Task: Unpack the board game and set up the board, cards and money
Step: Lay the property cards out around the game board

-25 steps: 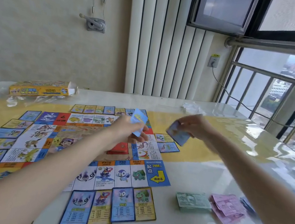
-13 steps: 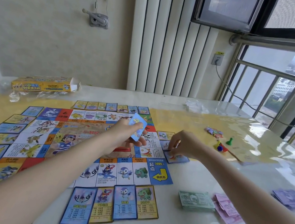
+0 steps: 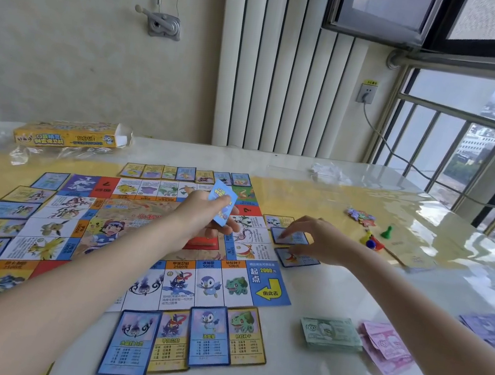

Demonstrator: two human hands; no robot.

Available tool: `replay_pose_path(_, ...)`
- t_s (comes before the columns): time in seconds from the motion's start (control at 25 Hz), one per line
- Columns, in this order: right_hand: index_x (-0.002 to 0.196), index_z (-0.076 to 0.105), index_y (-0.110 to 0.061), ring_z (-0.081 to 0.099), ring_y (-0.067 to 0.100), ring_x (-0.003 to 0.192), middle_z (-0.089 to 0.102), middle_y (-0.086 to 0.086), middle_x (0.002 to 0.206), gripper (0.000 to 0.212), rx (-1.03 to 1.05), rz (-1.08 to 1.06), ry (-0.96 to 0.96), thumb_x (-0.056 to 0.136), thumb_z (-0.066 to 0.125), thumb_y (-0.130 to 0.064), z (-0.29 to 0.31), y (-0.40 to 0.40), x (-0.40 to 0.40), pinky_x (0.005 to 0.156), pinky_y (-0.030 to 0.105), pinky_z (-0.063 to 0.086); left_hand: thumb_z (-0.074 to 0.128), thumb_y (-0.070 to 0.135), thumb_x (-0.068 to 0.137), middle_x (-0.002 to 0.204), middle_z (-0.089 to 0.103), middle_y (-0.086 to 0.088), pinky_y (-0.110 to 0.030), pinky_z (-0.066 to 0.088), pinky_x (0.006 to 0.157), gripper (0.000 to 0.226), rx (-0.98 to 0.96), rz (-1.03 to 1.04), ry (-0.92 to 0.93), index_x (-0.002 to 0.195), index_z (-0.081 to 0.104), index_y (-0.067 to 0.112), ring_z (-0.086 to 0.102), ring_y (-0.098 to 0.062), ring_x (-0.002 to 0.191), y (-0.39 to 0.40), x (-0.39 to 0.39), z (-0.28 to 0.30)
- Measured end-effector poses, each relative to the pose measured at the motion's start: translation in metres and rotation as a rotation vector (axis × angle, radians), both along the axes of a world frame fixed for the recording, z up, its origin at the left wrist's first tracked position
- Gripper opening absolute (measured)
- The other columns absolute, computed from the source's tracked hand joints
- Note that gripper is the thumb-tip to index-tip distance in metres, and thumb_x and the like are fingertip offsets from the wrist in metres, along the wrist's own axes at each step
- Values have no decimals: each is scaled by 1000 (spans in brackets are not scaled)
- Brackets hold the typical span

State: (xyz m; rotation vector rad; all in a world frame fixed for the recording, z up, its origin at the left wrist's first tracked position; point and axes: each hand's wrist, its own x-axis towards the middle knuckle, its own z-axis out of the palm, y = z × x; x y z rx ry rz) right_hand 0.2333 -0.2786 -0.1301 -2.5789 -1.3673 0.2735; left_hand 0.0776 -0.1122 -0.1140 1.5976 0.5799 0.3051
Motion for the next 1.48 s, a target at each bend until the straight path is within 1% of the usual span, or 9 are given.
replay_pose_path(0.4,120,59,-20,44,24,121,49,5,131,28,100,-32,-8,93,51,-18,9,11,5,100,35,36,40,22,99,57,69,-2,-14,37,37,27,1,11,5,89,61,7,59,-6,45,4,2,-1)
replay_pose_path(0.52,122,57,-18,39,27,125,48,6,135,30,-25,-32,-46,96,42,-15,2,23,8,104,40,33,40,23,100,58,69,-3,-15,37,38,28,6,15,25,89,61,7,58,-8,46,2,-1,-1)
replay_pose_path(0.68,119,59,-13,43,27,123,52,6,133,29,41,-49,-82,97,40,-11,9,31,-3,102,37,33,28,46,99,55,64,-8,-17,34,36,58,-183,-98,8,84,64,3,51,-12,40,1,-9,2)
replay_pose_path(0.76,117,60,-9,55,22,112,59,8,124,26,287,-37,112,95,47,-15,25,34,-17,92,32,42,20,54,97,53,59,-8,-15,30,35,71,-268,-193,33,80,65,2,43,-12,38,3,-14,2)
replay_pose_path(0.84,111,61,-6,62,16,89,66,10,107,23,452,33,489,92,53,-16,41,37,-36,74,24,50,20,51,98,54,55,-7,-15,26,36,66,-261,-254,70,83,63,3,36,-10,38,5,-20,1)
replay_pose_path(0.96,98,62,-3,57,14,70,64,8,88,12,409,155,572,86,58,-1,49,48,-63,62,21,49,29,45,99,65,50,-7,-15,30,35,50,-267,-271,82,93,59,5,34,-9,43,10,-30,2)
replay_pose_path(1.08,82,62,-4,56,17,76,61,5,81,14,507,141,650,86,54,7,50,55,-77,69,24,50,54,24,90,76,59,-5,-16,48,46,22,-300,-315,1,103,60,7,51,-9,57,15,-46,7)
replay_pose_path(1.24,87,62,-5,63,18,87,65,6,92,21,689,82,1026,92,44,4,55,53,-83,74,24,57,58,-1,85,92,69,-11,-21,57,59,19,-239,-200,-60,102,63,6,70,-13,71,20,-62,12)
replay_pose_path(1.48,96,61,-8,63,17,89,63,12,98,15,612,13,990,95,46,-7,60,54,-95,76,29,56,58,-1,86,96,67,-11,-19,57,63,14,-129,-177,-58,97,62,7,65,-17,81,20,-72,17)
